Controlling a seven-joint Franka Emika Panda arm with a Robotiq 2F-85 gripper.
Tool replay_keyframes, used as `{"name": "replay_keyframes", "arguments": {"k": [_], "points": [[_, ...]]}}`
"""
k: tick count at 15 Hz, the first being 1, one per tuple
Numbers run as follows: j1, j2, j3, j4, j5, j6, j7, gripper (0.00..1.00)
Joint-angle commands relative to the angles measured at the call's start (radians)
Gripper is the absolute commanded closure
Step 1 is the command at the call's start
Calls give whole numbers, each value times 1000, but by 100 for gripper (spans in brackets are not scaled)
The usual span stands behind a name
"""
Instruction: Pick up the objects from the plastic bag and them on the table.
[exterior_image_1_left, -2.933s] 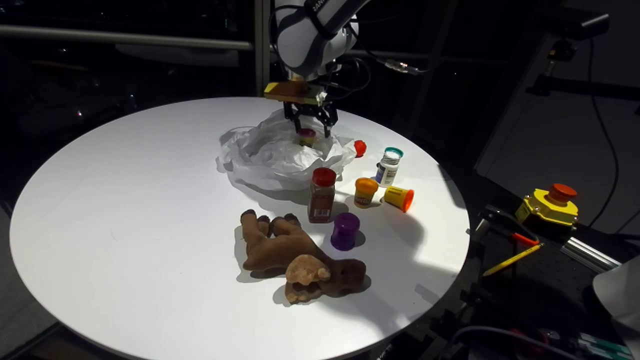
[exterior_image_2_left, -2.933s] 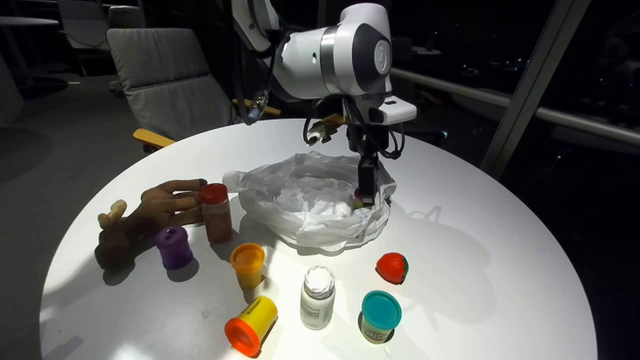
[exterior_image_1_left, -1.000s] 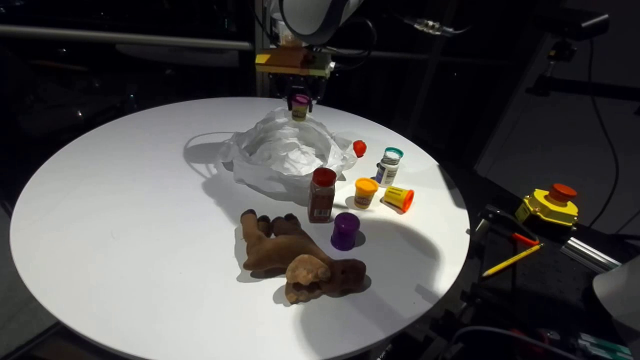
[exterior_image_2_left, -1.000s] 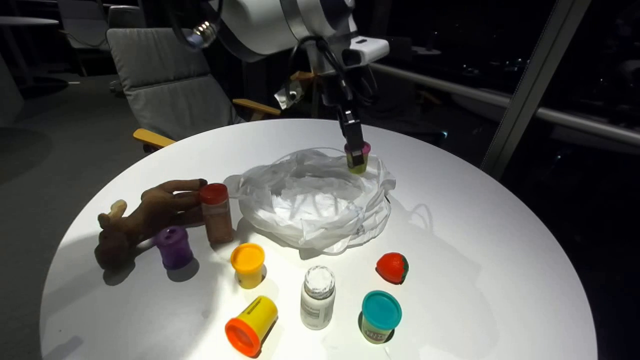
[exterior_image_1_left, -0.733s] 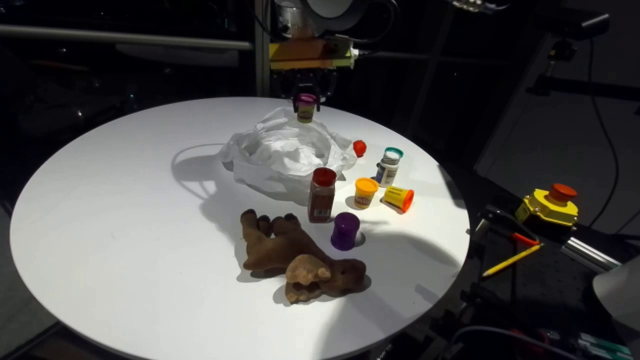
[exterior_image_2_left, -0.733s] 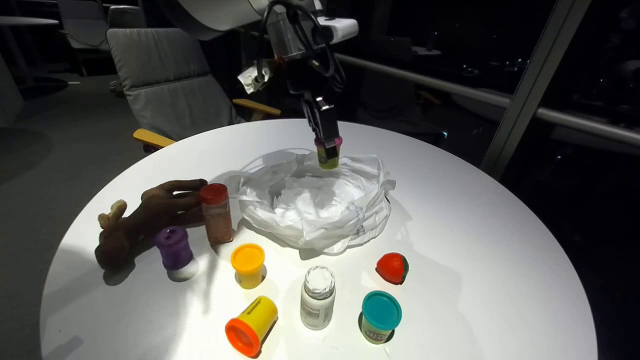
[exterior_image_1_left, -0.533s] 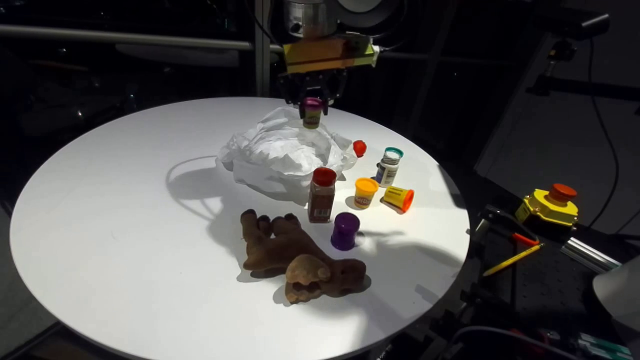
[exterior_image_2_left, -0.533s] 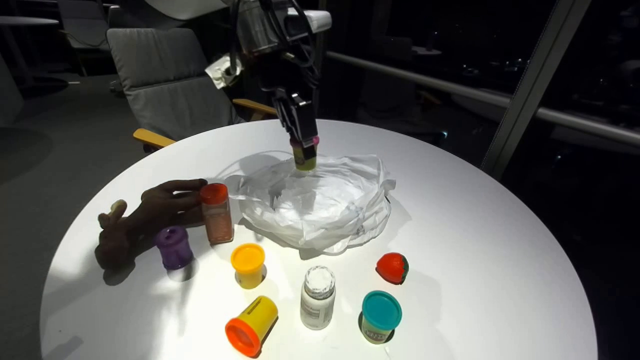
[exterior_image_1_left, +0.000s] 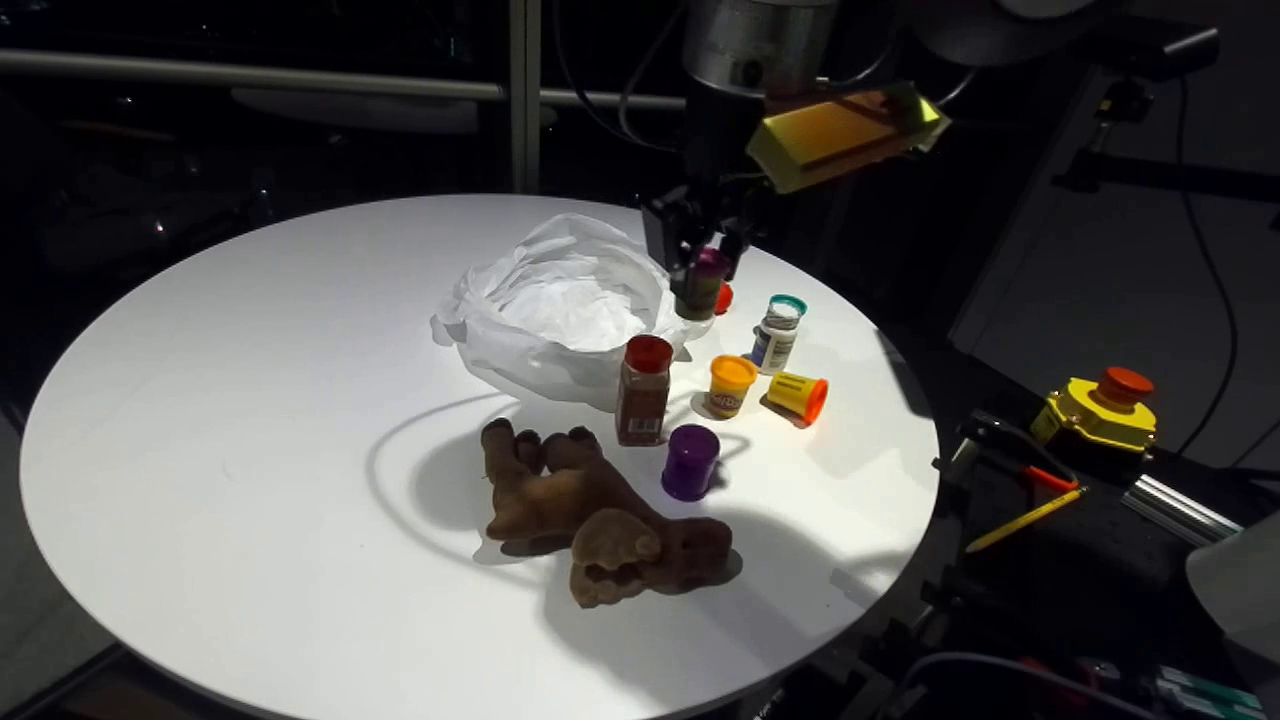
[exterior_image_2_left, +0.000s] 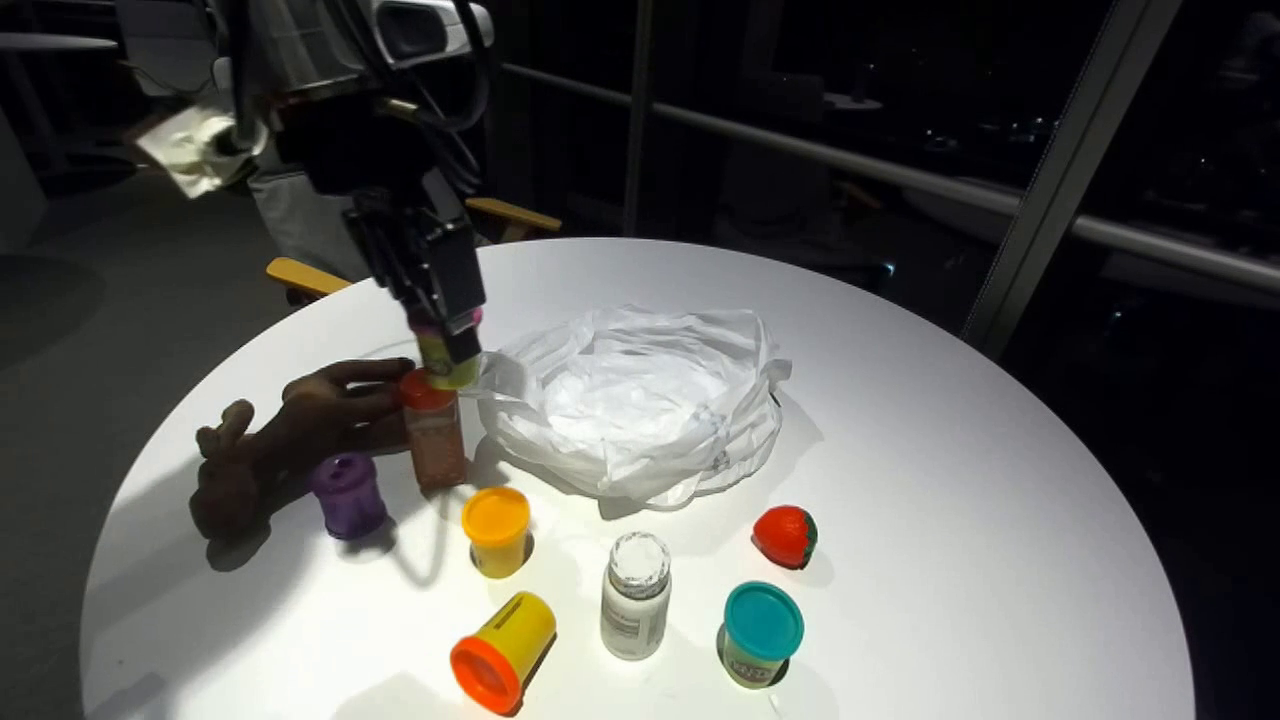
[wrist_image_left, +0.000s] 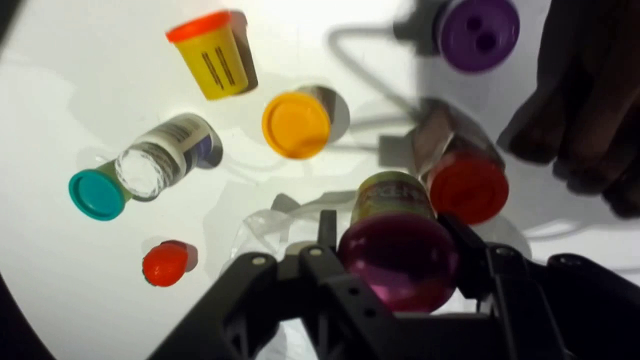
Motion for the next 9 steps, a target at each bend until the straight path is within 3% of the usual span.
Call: {"name": "replay_keyframes", "arguments": {"k": [1,3,6,9], "points": [[-47,-214,71,-225,148,5,-235,72],[-45,-260,88,-278,253,-19,-388,72],[-45,-220,100,-253,362,-70,-582,72],[-68,-95,137,-204,303,-46,-569,72]]}}
